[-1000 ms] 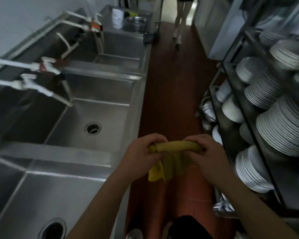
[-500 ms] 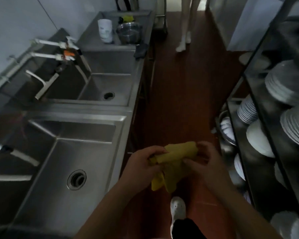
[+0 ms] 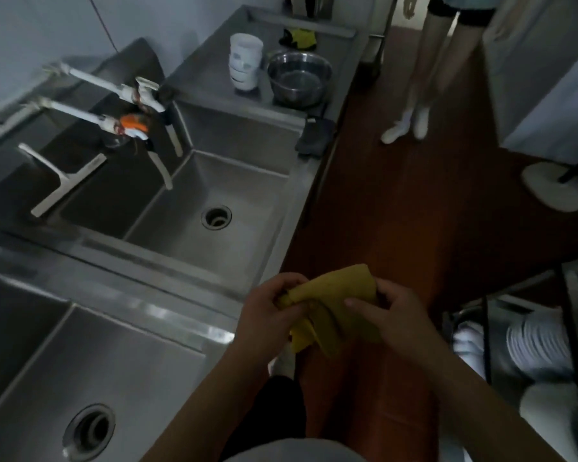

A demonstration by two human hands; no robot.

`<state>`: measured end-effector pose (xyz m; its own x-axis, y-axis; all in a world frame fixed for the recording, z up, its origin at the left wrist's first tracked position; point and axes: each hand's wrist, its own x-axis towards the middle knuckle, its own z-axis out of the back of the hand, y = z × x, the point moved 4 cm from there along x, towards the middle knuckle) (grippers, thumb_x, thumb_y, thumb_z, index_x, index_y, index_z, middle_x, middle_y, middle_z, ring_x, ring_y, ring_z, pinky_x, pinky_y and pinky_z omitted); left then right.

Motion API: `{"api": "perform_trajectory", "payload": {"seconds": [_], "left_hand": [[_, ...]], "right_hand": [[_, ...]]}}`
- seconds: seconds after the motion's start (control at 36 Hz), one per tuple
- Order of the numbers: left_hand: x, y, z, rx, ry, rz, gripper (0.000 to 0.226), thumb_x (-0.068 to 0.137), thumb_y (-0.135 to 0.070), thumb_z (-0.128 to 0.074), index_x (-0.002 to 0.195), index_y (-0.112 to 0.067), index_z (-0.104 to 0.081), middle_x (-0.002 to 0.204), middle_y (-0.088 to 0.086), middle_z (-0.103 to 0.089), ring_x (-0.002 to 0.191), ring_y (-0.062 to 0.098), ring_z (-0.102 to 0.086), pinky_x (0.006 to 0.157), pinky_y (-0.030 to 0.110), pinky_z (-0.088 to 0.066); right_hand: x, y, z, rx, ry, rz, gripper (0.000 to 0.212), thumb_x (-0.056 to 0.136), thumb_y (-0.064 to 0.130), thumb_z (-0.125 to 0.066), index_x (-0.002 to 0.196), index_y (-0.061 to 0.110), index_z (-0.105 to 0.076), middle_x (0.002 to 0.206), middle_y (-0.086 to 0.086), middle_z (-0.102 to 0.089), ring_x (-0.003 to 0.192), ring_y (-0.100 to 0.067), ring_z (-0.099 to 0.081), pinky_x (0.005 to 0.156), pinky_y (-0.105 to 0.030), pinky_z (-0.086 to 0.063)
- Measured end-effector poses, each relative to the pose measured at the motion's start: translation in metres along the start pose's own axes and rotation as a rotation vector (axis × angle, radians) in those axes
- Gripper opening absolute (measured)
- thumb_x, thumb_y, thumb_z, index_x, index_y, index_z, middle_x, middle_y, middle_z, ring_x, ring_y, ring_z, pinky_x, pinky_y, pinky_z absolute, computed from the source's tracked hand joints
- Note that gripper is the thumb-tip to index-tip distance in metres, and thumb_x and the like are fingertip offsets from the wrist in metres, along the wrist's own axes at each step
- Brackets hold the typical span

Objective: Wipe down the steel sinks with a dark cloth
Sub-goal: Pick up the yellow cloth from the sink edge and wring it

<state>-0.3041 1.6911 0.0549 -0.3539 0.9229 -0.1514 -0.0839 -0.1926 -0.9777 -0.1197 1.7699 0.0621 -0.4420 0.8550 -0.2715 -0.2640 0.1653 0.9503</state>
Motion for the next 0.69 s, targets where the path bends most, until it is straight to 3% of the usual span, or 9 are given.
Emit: {"api": "perform_trajectory", "payload": {"seconds": [0.17,0.31,0.5,0.58,0.69], "left_hand": [[0.098,-0.007,0.002,-0.055,0.004,0.014,0.035,0.082,-0.010,-0.074,0.096,-0.041,-0.067,0.093,-0.011,-0.070,0.089,0.010,-0.068,0.079,0.034,-0.058],[0.172,-0.021,0.015,-0.041,-0.030,0.008,0.029,0.082,-0.013,-0.077,0.100,-0.034,-0.067,0.094,-0.013,-0.069,0.087,0.004,-0.065,0.072,0.017,-0.051],[0.245,-0.022,0.035,-0.064,-0.201,0.072,0.029,0.082,-0.010,-0.076,0.104,-0.025,-0.066,0.093,-0.009,-0.068,0.084,0.001,-0.063,0.072,0.013,-0.049],[0.270,-0.029,0.045,-0.032,-0.331,0.137,0.029,0.084,-0.011,-0.074,0.109,-0.023,-0.065,0.101,-0.001,-0.066,0.091,0.011,-0.062,0.080,0.024,-0.052],[0.293,-0.059,0.057,-0.012,-0.553,0.143,0.027,0.087,-0.007,-0.071,0.109,-0.022,-0.063,0.106,0.008,-0.066,0.101,0.027,-0.063,0.089,0.042,-0.054]], "right_hand": [[0.100,0.050,0.012,-0.125,0.001,0.029,0.025,0.088,0.010,-0.072,0.095,0.034,-0.069,0.090,0.020,-0.075,0.083,0.000,-0.071,0.064,-0.013,-0.053],[0.178,0.087,0.013,-0.195,0.095,0.050,0.025,0.091,0.015,-0.069,0.098,0.038,-0.064,0.095,0.015,-0.072,0.089,0.002,-0.068,0.072,-0.015,-0.055],[0.296,0.103,-0.004,-0.197,0.298,0.016,0.017,0.092,0.015,-0.068,0.101,0.030,-0.068,0.099,0.008,-0.074,0.092,-0.006,-0.070,0.076,-0.019,-0.056],[0.347,0.110,-0.018,-0.194,0.443,-0.013,0.017,0.093,0.018,-0.068,0.108,0.024,-0.070,0.106,0.002,-0.073,0.099,-0.015,-0.069,0.082,-0.030,-0.057],[0.400,0.137,-0.033,-0.191,0.611,0.010,0.011,0.091,0.029,-0.069,0.099,0.036,-0.070,0.102,0.011,-0.073,0.098,-0.009,-0.068,0.082,-0.030,-0.055]]}}
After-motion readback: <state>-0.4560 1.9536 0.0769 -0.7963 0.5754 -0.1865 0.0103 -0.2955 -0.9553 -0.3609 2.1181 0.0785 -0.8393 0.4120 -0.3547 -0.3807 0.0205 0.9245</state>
